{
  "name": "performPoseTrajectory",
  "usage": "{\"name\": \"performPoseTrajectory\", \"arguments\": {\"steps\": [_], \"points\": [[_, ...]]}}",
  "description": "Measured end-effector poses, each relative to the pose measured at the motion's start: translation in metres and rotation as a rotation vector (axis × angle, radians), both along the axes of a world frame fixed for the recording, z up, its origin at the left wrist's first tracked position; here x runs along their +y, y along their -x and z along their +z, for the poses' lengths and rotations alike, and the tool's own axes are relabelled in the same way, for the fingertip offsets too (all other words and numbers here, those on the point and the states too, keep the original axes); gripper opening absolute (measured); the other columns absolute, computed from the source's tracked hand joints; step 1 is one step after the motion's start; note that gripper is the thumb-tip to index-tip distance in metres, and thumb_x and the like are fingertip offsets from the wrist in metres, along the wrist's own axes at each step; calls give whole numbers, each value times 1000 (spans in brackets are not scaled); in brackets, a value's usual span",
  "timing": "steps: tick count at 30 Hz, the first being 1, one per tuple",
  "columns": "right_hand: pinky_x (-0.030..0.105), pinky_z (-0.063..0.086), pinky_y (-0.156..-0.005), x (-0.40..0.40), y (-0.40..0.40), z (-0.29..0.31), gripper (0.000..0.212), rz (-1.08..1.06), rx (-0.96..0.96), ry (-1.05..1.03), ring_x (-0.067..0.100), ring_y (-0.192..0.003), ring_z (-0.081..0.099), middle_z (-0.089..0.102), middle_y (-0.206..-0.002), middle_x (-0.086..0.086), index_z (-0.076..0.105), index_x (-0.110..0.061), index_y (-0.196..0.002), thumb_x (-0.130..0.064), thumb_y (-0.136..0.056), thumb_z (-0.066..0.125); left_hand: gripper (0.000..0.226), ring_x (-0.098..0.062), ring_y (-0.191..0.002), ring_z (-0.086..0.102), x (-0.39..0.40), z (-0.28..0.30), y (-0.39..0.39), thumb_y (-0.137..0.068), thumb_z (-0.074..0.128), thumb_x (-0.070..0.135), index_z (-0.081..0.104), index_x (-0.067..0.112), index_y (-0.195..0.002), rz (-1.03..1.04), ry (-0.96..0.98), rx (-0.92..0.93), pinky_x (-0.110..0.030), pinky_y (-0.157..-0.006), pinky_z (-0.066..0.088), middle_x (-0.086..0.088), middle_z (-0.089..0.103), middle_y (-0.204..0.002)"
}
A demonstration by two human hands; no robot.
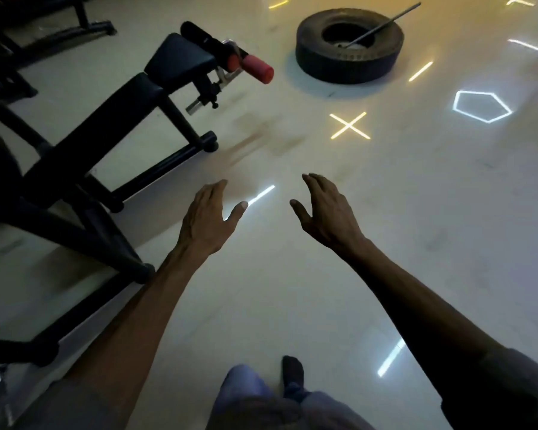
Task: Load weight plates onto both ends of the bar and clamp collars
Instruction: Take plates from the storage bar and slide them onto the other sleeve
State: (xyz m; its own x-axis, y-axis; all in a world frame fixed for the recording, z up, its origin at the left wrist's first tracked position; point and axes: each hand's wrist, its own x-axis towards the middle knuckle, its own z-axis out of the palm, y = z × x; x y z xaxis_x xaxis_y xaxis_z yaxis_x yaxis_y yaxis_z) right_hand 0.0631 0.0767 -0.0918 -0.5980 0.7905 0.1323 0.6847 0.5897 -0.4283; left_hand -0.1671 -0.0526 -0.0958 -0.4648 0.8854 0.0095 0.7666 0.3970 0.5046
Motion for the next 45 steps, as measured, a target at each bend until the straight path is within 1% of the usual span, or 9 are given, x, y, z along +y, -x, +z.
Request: {"name": "performPoseTrajectory", "arguments": {"steps": [6,12,17,21,26,29,34,41,45], "points": [[45,41,-114,110,2,-7,64,-104,-5,3,26,-149,36,41,-159,9,37,-10,-155,-45,-104,52,82,-28,-156,26,129,-10,14,-100,49,64,27,15,-163,-102,6,26,-45,-125,28,-9,35,-166],[46,39,-115,252,28,-15,65,-176,-41,-2,26,-151,34,40,-161,9,36,-11,-156,-46,-104,52,81,-27,-154,30,286,-20,45,-100,49,65,29,16,-162,-186,-18,13,-46,-124,32,-7,38,-165],[47,38,-117,375,62,-8,65,-248,-43,21,26,-152,30,37,-162,9,36,-13,-156,-49,-103,50,81,-27,-154,30,428,-9,82,-100,53,60,30,13,-162,-252,-17,-1,-41,-125,27,-9,38,-165],[46,36,-118,471,90,1,65,-284,-36,16,26,-154,28,35,-164,8,34,-14,-156,-49,-104,49,80,-29,-153,32,537,5,112,-101,53,59,31,10,-161,-287,-16,39,-46,-125,31,-12,39,-163],[46,36,-118,597,124,2,65,-295,-37,0,26,-154,28,36,-163,7,35,-15,-156,-49,-104,49,82,-27,-157,25,665,9,145,-101,49,62,28,14,-163,-298,-12,68,-45,-125,27,-10,34,-167],[48,34,-120,680,147,-4,65,-282,-30,0,27,-155,27,34,-165,8,34,-15,-157,-50,-104,47,81,-24,-157,26,746,4,168,-101,48,63,28,15,-162,-294,-2,67,-44,-124,29,-8,35,-166],[46,33,-120,825,189,-2,65,-242,-43,3,27,-155,27,35,-164,8,34,-15,-157,-51,-104,47,80,-28,-150,37,883,3,213,-99,49,65,31,17,-161,-234,-2,42,-50,-117,40,-10,41,-161],[47,34,-121,1024,269,22,65,-133,-44,-16,27,-154,29,36,-164,8,35,-15,-157,-51,-104,48,82,-30,-155,29,1059,14,290,-100,51,63,30,13,-162,-111,0,22,-48,-124,27,-14,35,-165],[47,33,-120,1128,326,22,65,-78,-35,-33,25,-155,27,36,-164,7,36,-15,-156,-51,-104,48,82,-29,-156,28,1149,13,341,-100,48,65,29,14,-162,-65,-15,40,-45,-125,25,-13,35,-166]]}}
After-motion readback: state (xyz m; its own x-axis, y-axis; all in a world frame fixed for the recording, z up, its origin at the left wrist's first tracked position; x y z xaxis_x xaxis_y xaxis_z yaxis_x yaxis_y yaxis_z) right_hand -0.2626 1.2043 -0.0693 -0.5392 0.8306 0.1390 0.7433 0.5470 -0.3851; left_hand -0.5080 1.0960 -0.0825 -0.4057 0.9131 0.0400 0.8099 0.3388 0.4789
